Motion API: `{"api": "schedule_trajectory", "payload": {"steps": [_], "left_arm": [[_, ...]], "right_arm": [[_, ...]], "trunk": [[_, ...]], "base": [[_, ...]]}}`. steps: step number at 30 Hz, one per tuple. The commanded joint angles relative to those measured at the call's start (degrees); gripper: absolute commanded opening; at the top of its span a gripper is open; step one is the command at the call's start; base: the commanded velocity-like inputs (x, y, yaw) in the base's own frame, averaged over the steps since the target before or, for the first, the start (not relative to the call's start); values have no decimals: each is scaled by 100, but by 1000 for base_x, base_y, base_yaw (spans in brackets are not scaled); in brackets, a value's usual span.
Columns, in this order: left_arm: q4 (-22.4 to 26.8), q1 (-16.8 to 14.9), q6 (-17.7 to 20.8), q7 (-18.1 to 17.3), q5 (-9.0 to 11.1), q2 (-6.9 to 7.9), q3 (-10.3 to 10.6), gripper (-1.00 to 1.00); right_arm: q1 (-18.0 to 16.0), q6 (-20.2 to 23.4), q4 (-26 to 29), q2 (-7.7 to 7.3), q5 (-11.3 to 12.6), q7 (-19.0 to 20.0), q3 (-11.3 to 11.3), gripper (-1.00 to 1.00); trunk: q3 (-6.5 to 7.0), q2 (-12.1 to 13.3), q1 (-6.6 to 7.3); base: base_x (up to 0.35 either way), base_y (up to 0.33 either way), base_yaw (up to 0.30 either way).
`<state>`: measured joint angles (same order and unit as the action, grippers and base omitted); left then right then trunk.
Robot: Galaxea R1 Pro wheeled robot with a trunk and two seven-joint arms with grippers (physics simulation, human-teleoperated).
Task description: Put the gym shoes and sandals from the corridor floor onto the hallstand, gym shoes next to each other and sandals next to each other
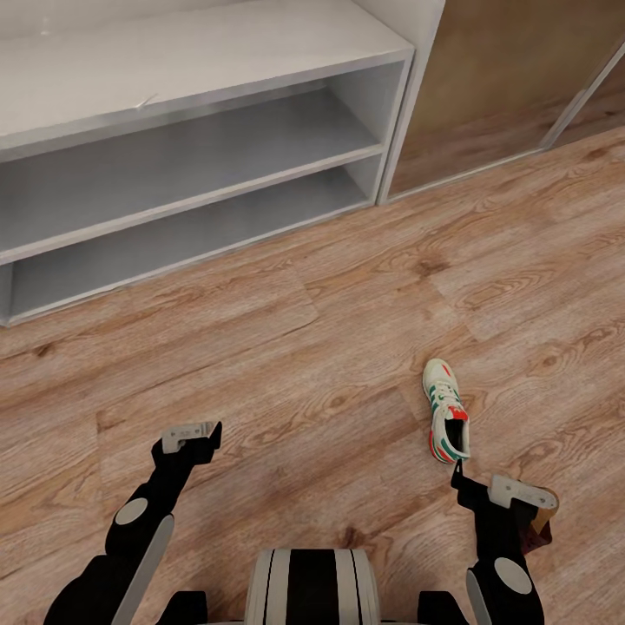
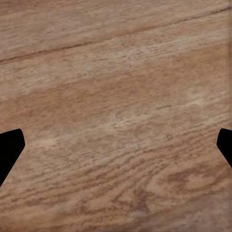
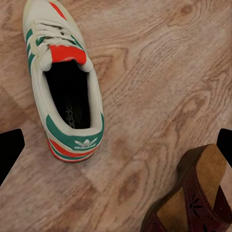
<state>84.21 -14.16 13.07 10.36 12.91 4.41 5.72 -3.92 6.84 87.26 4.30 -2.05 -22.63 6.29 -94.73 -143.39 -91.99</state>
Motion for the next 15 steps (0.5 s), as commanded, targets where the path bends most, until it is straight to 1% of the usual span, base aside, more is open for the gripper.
{"api": "schedule_trajectory", "payload": {"steps": [1,8,15], "left_arm": [[8,-1,20,54,59,7,21,100],[8,1,20,46,68,7,26,100],[8,1,20,45,70,7,26,100]], "right_arm": [[-2,47,6,2,-23,-9,-3,100],[-3,55,3,7,19,3,0,100],[-3,56,9,9,-16,-5,-23,100]], "trunk": [[-3,-1,1],[-3,-1,1],[-3,-1,1]], "base": [[0,0,0],[0,0,0],[0,0,0]]}}
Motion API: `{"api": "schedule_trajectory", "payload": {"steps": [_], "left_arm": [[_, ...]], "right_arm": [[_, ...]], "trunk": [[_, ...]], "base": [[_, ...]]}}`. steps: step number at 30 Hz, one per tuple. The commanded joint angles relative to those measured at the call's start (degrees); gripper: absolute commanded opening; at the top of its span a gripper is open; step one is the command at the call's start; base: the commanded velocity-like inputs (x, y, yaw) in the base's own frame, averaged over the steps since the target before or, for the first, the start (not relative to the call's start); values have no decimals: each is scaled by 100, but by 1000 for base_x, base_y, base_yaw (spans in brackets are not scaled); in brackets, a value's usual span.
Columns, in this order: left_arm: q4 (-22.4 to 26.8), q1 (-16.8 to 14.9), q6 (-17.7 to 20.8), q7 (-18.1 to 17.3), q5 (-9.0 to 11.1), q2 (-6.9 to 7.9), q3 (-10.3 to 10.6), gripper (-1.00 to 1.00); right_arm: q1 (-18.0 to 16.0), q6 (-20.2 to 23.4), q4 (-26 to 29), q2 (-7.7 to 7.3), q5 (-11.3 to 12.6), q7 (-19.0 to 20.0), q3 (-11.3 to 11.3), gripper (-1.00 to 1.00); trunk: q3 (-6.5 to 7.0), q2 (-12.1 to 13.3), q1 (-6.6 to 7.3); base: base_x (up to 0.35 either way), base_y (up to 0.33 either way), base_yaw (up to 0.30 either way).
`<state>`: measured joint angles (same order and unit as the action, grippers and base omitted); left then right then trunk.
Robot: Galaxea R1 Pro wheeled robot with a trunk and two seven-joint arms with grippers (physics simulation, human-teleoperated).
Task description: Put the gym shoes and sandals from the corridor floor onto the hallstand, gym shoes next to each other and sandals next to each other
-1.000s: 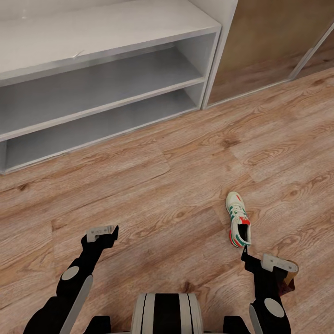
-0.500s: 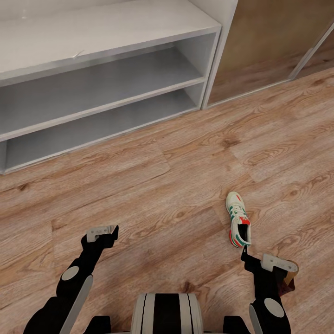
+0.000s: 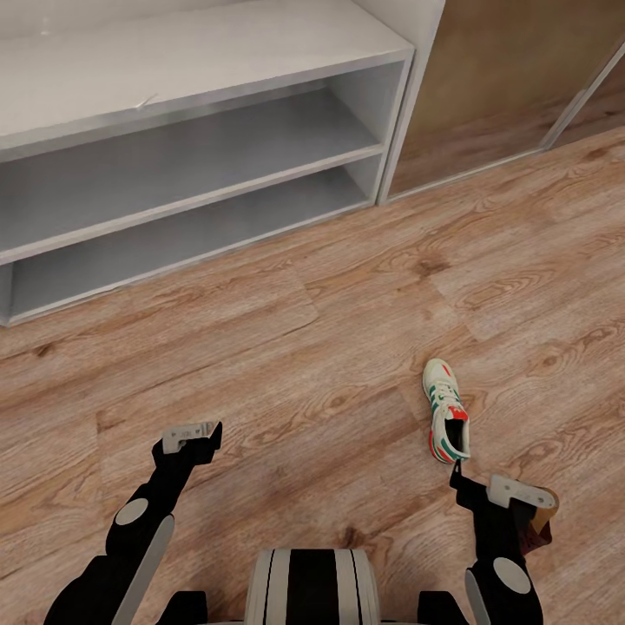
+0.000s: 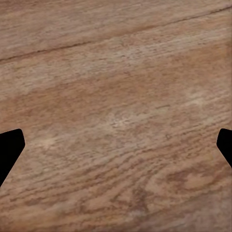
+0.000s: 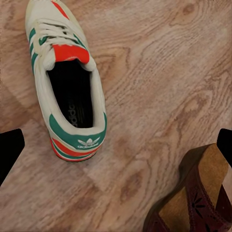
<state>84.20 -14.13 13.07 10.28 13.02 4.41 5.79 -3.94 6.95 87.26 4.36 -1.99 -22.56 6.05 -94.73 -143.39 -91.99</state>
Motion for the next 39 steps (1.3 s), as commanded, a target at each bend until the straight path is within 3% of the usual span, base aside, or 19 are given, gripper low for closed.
{"api": "schedule_trajectory", "payload": {"steps": [1,17,22,26,33,39], "left_arm": [[8,-2,20,53,60,7,18,100],[7,-2,20,45,61,7,22,100],[1,-7,20,37,67,7,27,100],[0,-6,20,36,69,7,34,100],[-1,-7,20,39,66,7,166,100],[-2,-7,20,39,63,7,214,100]], "right_arm": [[-1,45,9,3,-25,-15,-8,100],[-1,51,10,-8,5,46,5,100],[-1,52,13,-45,20,420,23,100],[-1,59,18,-216,28,913,29,100],[-1,195,11,-637,53,1107,36,100],[-6,501,10,-701,168,1343,42,100]], "trunk": [[-3,-1,1],[-3,-1,1],[-3,-1,1],[-3,-1,1],[-3,-1,1],[-3,-1,1]], "base": [[0,0,0],[0,0,0],[0,0,0],[0,0,0],[0,0,0],[0,0,0]]}}
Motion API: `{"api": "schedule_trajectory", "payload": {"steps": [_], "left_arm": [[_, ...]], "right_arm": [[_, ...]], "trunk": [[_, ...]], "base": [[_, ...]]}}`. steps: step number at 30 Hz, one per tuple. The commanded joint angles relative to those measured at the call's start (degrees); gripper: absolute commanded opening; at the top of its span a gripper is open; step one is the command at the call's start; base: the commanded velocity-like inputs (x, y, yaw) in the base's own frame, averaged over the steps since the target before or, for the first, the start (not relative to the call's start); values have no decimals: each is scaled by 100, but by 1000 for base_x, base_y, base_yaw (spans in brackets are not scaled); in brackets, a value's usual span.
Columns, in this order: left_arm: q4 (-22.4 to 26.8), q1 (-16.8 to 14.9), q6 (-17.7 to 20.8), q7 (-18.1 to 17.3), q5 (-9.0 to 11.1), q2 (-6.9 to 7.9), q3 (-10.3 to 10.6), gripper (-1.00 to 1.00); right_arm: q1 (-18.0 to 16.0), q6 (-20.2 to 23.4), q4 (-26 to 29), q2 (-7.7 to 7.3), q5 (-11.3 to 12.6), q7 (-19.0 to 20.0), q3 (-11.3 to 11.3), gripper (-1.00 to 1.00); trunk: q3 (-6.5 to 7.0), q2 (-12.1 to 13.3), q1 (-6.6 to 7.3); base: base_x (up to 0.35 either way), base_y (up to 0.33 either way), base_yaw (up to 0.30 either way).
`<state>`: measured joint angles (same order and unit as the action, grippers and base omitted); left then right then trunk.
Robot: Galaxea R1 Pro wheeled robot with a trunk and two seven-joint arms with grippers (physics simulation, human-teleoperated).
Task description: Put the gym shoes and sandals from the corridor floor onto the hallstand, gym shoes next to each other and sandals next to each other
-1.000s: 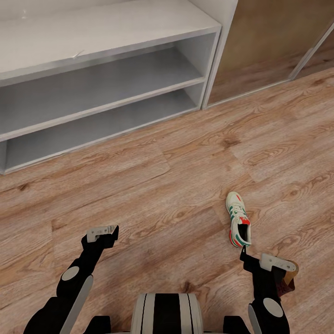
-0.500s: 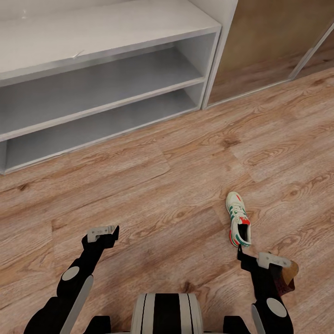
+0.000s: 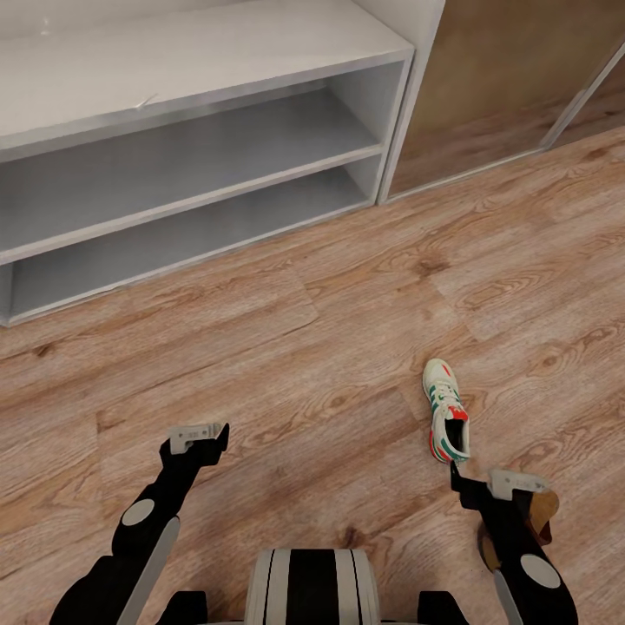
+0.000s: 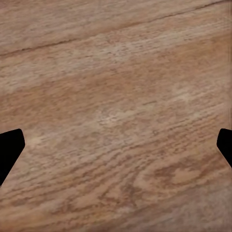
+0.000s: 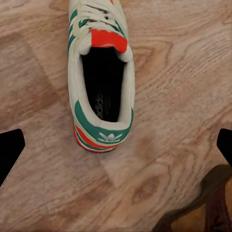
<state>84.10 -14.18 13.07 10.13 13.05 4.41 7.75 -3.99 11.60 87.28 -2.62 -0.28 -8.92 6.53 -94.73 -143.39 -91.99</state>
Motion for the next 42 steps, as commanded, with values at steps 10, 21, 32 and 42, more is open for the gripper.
{"api": "schedule_trajectory", "payload": {"steps": [10,21,32,42], "left_arm": [[2,-4,20,50,58,7,25,100],[1,0,20,50,58,7,25,100],[1,-1,20,50,58,7,28,100],[-73,-5,20,62,51,7,505,100]], "right_arm": [[-126,420,-10,-10,52,342,0,100],[-780,629,-426,-19,54,355,5,100],[-938,665,-577,-644,1440,349,14,100],[-945,666,-606,-731,1727,341,9,100]], "trunk": [[-3,-1,1],[-3,-1,1],[-3,-1,1],[-3,-1,1]], "base": [[0,0,0],[0,0,0],[0,0,0],[0,0,0]]}}
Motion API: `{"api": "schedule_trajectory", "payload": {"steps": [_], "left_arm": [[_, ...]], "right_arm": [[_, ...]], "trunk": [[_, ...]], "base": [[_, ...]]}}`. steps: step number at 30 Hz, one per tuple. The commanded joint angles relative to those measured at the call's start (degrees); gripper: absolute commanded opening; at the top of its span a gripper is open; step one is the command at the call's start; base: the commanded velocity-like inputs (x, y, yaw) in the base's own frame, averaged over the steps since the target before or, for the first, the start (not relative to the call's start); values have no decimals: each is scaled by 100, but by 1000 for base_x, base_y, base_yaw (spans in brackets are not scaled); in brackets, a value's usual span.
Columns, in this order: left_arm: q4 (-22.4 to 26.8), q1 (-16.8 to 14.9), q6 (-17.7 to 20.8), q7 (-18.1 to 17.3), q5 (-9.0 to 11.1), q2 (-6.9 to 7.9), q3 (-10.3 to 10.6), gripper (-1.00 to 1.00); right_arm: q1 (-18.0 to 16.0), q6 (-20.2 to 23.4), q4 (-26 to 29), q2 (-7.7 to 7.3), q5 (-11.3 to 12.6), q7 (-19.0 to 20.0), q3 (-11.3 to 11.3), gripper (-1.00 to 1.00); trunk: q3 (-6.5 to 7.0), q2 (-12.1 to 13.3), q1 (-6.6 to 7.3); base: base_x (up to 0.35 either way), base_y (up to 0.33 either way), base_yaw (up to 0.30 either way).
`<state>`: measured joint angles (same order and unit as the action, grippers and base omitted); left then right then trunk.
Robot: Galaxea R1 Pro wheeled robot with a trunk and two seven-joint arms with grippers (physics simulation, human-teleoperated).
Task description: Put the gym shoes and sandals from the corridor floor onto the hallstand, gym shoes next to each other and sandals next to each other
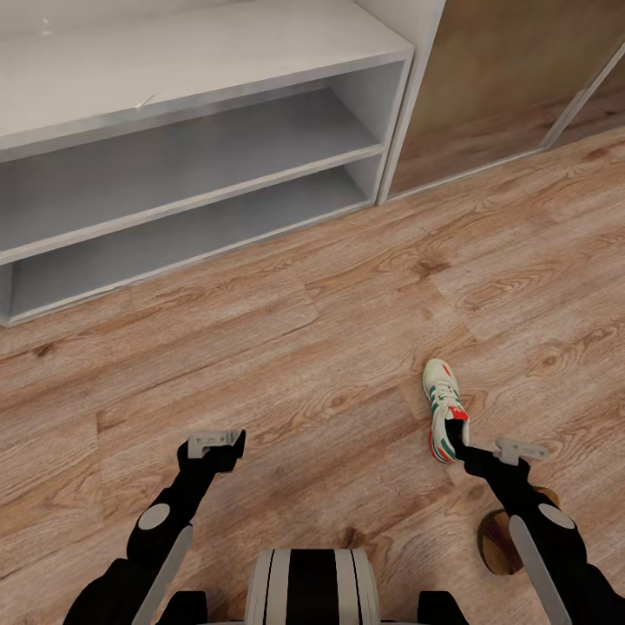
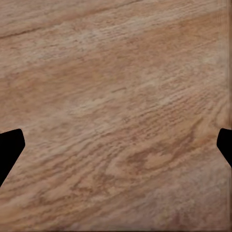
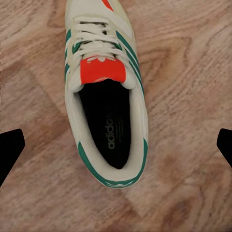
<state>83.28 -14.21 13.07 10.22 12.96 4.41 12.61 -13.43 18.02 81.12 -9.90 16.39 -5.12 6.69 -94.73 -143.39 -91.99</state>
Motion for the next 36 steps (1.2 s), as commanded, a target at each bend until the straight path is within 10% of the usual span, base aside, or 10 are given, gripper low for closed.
{"api": "schedule_trajectory", "payload": {"steps": [1,36], "left_arm": [[4,-3,20,56,59,7,55,100],[-5,3,14,48,77,6,70,100]], "right_arm": [[-1,22,9,0,62,-39,-9,100],[-1,17,9,30,50,-76,-71,100]], "trunk": [[-3,-1,1],[-3,-1,1]], "base": [[0,0,0],[0,0,0]]}}
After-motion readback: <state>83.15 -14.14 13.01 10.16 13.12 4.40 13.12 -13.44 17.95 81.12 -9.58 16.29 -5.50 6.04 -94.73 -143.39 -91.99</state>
